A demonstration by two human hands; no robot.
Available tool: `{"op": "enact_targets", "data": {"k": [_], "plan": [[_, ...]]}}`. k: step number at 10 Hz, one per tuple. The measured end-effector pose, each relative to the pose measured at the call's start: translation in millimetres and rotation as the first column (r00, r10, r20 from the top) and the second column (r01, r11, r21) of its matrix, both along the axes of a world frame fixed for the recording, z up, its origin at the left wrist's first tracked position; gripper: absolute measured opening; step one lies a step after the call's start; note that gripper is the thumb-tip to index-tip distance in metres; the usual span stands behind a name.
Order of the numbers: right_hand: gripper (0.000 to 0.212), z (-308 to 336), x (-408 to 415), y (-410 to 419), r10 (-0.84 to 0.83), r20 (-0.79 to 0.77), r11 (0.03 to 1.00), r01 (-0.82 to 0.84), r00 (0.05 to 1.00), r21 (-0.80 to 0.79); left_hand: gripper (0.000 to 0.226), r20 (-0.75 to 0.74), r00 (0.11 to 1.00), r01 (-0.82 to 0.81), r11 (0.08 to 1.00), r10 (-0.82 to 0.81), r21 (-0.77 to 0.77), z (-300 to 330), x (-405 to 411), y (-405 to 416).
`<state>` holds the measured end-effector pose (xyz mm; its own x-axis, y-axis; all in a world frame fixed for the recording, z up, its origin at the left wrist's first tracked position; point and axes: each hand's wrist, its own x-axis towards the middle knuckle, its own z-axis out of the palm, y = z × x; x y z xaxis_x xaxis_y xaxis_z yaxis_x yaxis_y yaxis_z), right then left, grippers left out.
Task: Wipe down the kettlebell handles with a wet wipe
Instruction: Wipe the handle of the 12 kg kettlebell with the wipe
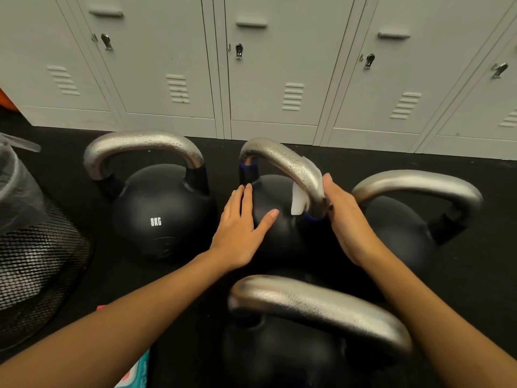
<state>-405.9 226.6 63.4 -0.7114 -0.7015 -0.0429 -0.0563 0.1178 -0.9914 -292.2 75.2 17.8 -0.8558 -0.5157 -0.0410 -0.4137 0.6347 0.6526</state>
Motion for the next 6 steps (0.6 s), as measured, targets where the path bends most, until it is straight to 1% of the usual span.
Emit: {"op": "enact_targets", "data": {"k": [1, 2, 3, 4, 5, 6], "plan": [[0.05, 16.4, -4.5, -17.1, -0.03, -0.035, 0.996, 0.033, 0.999, 0.084, 0.078, 0.002, 1.0, -0.003, 1.0, 0.003, -0.003, -0.2, -0.1, -0.7], [0.036, 21.0, 1.0, -15.0, -0.008, -0.143, 0.999, 0.012, 0.99, 0.03, 0.078, 0.002, 1.0, -0.003, 1.0, 0.003, -0.002, -0.5, -0.3, 0.5], [0.042, 14.3, 11.5, 4.1, 0.019, -0.257, 1.0, -0.025, 0.966, -0.018, 0.078, 0.002, 1.0, 0.002, 1.0, -0.002, -0.007, -0.8, -0.1, 0.2], [0.046, 3.6, 18.8, 19.1, 0.031, -0.328, 0.998, -0.047, 0.944, -0.042, 0.078, 0.0, 1.0, 0.002, 1.0, -0.002, 0.003, -0.6, 0.0, -0.1], [0.048, -0.8, 21.5, 22.3, 0.013, -0.427, 0.998, -0.041, 0.904, -0.056, 0.078, 0.002, 1.0, 0.001, 1.0, -0.001, 0.008, -0.6, 0.5, 0.3], [0.047, 7.2, 16.7, 14.7, 0.027, -0.556, 0.999, -0.041, 0.83, -0.013, 0.078, -0.01, 1.0, 0.0, 1.0, 0.0, -0.001, -1.0, 0.3, 0.4]]}}
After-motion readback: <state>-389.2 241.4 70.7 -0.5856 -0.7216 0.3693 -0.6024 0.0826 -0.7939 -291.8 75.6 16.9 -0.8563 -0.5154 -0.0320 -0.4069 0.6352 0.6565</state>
